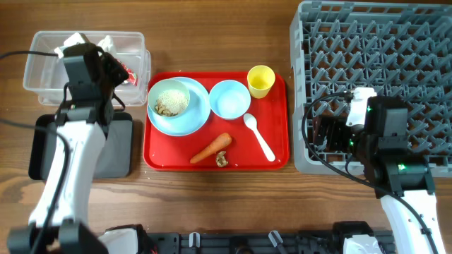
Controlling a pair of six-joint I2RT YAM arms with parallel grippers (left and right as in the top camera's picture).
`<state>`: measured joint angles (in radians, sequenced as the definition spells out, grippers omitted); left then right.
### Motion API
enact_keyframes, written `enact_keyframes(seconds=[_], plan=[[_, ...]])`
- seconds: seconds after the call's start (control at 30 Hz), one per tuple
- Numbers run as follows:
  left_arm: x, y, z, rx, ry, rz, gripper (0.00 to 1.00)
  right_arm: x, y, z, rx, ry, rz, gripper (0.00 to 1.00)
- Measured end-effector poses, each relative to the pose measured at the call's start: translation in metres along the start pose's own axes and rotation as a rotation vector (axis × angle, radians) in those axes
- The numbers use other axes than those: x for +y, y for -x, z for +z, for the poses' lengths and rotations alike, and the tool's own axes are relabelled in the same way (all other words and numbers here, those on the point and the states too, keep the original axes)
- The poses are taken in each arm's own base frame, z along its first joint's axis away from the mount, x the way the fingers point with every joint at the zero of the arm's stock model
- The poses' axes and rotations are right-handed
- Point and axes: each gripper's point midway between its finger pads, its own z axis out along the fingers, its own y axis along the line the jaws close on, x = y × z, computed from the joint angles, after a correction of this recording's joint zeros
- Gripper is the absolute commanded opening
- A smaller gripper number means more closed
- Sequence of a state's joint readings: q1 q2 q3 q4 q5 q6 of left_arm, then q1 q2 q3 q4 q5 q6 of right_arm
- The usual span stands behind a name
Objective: Sort waste into correct bins and load items into the dishwasher rack
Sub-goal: 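Carry the tissue to the clear bin and release it, then grasp the rim of the green rice bowl with the left gripper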
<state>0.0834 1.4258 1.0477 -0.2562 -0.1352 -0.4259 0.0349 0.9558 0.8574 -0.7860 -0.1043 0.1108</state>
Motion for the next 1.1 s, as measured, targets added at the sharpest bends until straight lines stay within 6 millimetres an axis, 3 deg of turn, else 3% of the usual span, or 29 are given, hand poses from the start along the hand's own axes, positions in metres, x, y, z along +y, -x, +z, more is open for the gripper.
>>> enact_keyframes(seconds=[0.03, 0.07, 0.2, 0.33, 0.43, 0.6, 0.73, 0.8, 0.9, 1.1], plan=[[0.005, -0.001, 0.013, -0.002, 0.012, -0.011, 0.48, 0.0, 0.0, 0.0, -0.001, 0.0, 0.0, 1.0], [0.008, -0.003, 0.025, 0.0, 0.02, -0.007, 0.53, 0.0, 0.0, 0.0, -0.001, 0.0, 0.0, 1.0], [0.012, -0.004, 0.046, -0.013, 0.023, -0.008, 0.58, 0.0, 0.0, 0.0, 0.0, 0.0, 0.0, 1.0], [0.007, -0.003, 0.035, 0.001, 0.004, 0.031, 0.58, 0.0, 0.0, 0.0, 0.0, 0.0, 0.0, 1.0], [-0.005, -0.019, 0.009, 0.081, -0.025, 0.071, 0.58, 0.0, 0.0, 0.0, 0.0, 0.0, 0.0, 1.0], [-0.058, -0.094, -0.021, 0.306, -0.144, 0.23, 0.59, 0.0, 0.0, 0.0, 0.0, 0.0, 0.0, 1.0], [-0.089, -0.151, -0.017, 0.419, -0.21, 0.411, 0.57, 0.0, 0.0, 0.0, 0.0, 0.0, 0.0, 1.0], [-0.094, -0.179, -0.008, 0.476, -0.214, 0.483, 0.57, 0.0, 0.0, 0.0, 0.0, 0.0, 0.0, 1.0], [-0.094, -0.2, 0.008, 0.504, -0.198, 0.533, 0.57, 0.0, 0.0, 0.0, 0.0, 0.0, 0.0, 1.0], [-0.082, -0.225, 0.029, 0.556, -0.155, 0.57, 0.23, 0.0, 0.0, 0.0, 0.0, 0.0, 0.0, 1.0]])
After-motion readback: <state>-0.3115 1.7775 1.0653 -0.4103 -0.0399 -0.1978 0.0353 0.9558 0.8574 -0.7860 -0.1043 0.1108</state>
